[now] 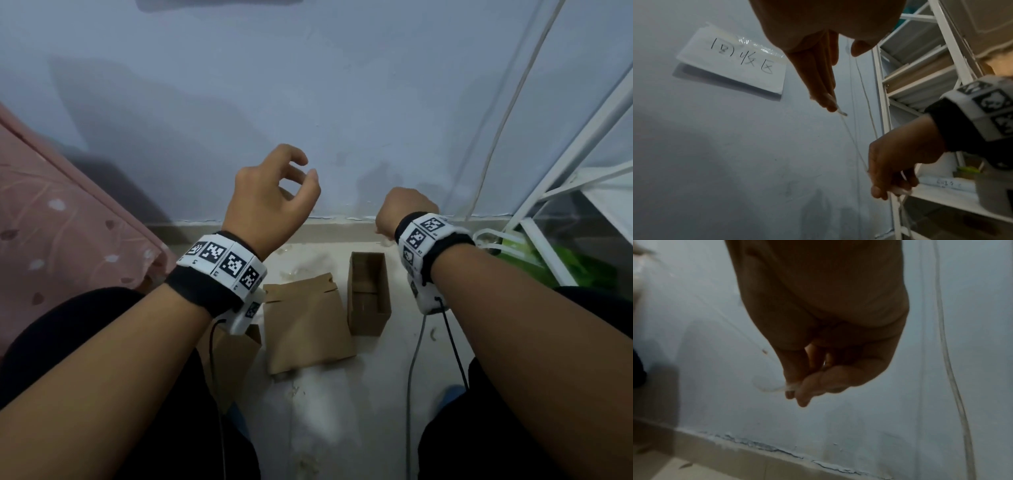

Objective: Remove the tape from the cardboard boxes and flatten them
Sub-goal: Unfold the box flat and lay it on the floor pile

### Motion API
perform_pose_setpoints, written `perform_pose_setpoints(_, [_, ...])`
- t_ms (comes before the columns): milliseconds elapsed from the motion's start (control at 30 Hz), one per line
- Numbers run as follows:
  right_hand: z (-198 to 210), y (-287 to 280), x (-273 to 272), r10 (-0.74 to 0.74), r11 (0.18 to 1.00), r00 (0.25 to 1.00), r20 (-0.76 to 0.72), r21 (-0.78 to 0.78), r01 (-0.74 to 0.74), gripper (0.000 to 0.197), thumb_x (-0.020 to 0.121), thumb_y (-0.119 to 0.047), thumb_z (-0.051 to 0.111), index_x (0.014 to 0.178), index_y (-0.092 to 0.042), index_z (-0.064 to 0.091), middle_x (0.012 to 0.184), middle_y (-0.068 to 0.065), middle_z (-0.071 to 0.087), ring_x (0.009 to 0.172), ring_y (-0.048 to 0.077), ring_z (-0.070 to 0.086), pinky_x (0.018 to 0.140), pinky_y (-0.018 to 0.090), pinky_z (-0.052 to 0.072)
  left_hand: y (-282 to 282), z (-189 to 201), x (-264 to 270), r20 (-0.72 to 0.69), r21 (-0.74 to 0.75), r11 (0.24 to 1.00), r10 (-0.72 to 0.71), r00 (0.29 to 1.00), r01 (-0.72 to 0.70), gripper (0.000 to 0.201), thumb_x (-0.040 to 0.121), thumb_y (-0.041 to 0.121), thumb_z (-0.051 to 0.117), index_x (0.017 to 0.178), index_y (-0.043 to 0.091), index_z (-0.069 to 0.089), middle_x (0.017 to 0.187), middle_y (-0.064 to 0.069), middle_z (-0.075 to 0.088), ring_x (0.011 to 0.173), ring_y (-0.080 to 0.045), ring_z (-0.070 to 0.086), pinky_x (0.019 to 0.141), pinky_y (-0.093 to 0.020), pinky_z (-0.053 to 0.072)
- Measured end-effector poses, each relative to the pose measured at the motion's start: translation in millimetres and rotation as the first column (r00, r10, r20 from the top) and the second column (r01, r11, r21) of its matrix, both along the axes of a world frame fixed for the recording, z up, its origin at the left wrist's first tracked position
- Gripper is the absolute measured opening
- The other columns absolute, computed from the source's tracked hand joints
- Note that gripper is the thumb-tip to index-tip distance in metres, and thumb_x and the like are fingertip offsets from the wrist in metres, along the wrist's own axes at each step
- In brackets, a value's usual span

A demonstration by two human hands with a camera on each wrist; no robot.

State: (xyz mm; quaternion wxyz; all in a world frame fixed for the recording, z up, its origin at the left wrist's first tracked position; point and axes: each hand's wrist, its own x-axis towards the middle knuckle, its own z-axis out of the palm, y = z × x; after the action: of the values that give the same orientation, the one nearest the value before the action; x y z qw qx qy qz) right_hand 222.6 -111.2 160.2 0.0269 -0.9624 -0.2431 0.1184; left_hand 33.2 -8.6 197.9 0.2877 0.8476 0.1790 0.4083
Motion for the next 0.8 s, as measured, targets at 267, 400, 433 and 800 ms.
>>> perform_pose_setpoints(267, [-19,-22,15,0.044,0.999,0.999,-0.027,-0.013,-0.045,0.021,0.089,-0.011,0.062,0.070,-0.012,0.052,0.076,0.007,0.059,0.070,0.026,0.059,0.062,0.030,0.044,51,31,-13,0.241,-0.271,0.962,0.101,0.965,-0.033,0.012,0.089,0.014,0.063,0.095,0.005,0.067,0.083,-0.015,0.070,0.071,-0.021,0.074,0.059,-0.042,0.061])
perform_pose_setpoints(400, [-17,-5,-2,0.145,0.971,0.989,0.000,0.192,-0.142,0.025,0.089,-0.020,0.068,0.069,-0.008,0.059,0.073,0.008,0.065,0.066,0.027,0.062,0.055,0.027,0.045,63,11,-7,-0.276,-0.165,0.986,-0.008,0.961,-0.039,0.033,0.086,0.031,0.075,0.117,0.024,0.067,0.110,0.001,0.070,0.099,-0.010,0.068,0.097,-0.042,0.054])
perform_pose_setpoints(433, [-15,-1,-7,0.184,0.955,0.983,-0.026,0.242,-0.172,0.027,0.088,-0.027,0.071,0.073,-0.007,0.064,0.073,0.008,0.067,0.067,0.027,0.066,0.058,0.030,0.051,56,6,-4,-0.422,-0.184,0.983,-0.085,0.902,0.007,0.047,0.087,0.040,0.074,0.130,0.029,0.060,0.125,0.001,0.065,0.111,-0.011,0.064,0.103,-0.041,0.050])
perform_pose_setpoints(800, [11,19,-44,0.325,0.756,0.943,-0.073,0.620,-0.212,0.027,0.085,-0.035,0.079,0.078,-0.010,0.072,0.070,0.002,0.067,0.060,0.015,0.060,0.062,0.034,0.055,28,-17,17,-0.497,-0.408,0.912,-0.248,0.832,0.028,0.012,0.088,-0.003,0.070,0.099,0.001,0.070,0.079,-0.014,0.074,0.069,-0.025,0.075,0.066,-0.033,0.063])
